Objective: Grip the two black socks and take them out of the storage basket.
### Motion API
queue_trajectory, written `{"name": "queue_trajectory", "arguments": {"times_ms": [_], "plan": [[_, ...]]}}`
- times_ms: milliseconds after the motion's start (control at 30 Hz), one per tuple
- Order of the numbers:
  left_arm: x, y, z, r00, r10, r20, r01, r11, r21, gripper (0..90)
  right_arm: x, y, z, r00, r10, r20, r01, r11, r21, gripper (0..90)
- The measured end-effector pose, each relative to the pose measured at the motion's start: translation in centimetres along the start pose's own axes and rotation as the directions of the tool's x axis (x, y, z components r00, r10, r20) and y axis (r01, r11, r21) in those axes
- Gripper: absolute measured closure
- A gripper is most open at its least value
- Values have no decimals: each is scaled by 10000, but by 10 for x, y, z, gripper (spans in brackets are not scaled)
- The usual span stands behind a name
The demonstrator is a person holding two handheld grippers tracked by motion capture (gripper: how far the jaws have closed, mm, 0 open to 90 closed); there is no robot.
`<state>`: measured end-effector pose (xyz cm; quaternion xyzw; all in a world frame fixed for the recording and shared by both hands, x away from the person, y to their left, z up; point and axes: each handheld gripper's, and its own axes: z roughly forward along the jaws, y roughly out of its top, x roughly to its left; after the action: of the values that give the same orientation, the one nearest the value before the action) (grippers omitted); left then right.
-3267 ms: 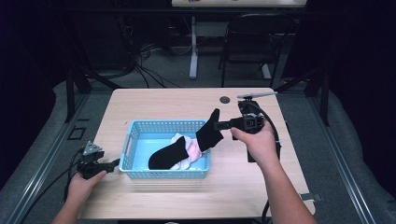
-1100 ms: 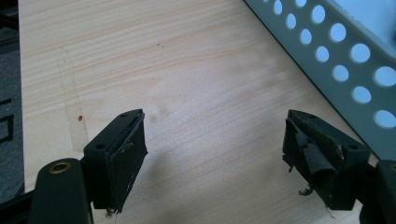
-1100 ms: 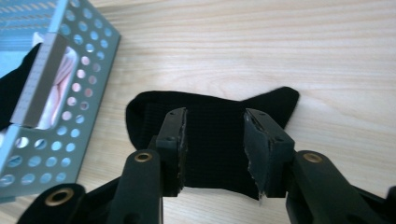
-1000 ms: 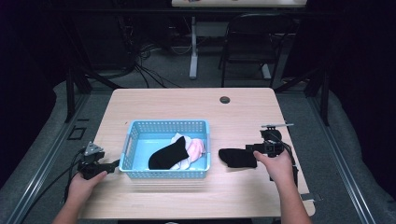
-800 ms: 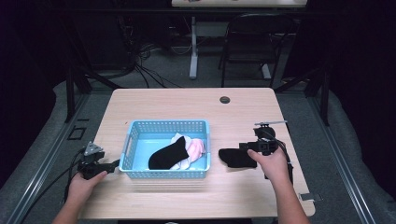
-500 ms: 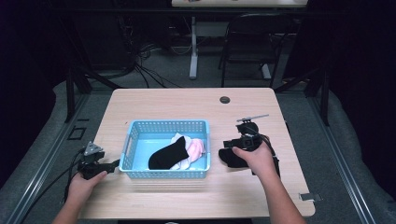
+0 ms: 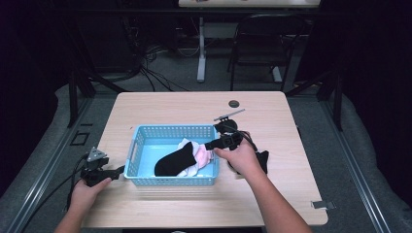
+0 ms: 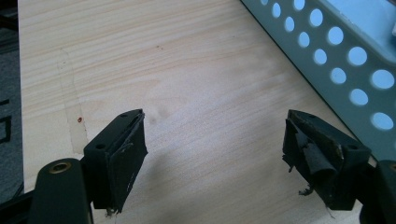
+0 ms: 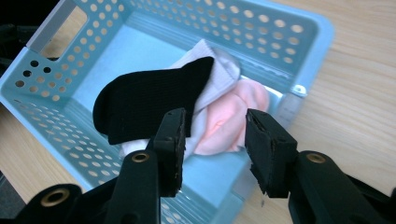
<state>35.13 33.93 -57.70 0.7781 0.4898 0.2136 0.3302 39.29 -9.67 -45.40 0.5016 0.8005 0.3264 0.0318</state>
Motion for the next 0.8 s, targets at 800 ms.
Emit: {"name": "queue_trajectory", "arguments": {"times_ms": [800], "plan": [[0, 1, 0, 10000, -14, 28, 14, 10000, -32, 214, 23, 27, 95, 10000, 61, 0, -60, 9749, 2225, 611]]}}
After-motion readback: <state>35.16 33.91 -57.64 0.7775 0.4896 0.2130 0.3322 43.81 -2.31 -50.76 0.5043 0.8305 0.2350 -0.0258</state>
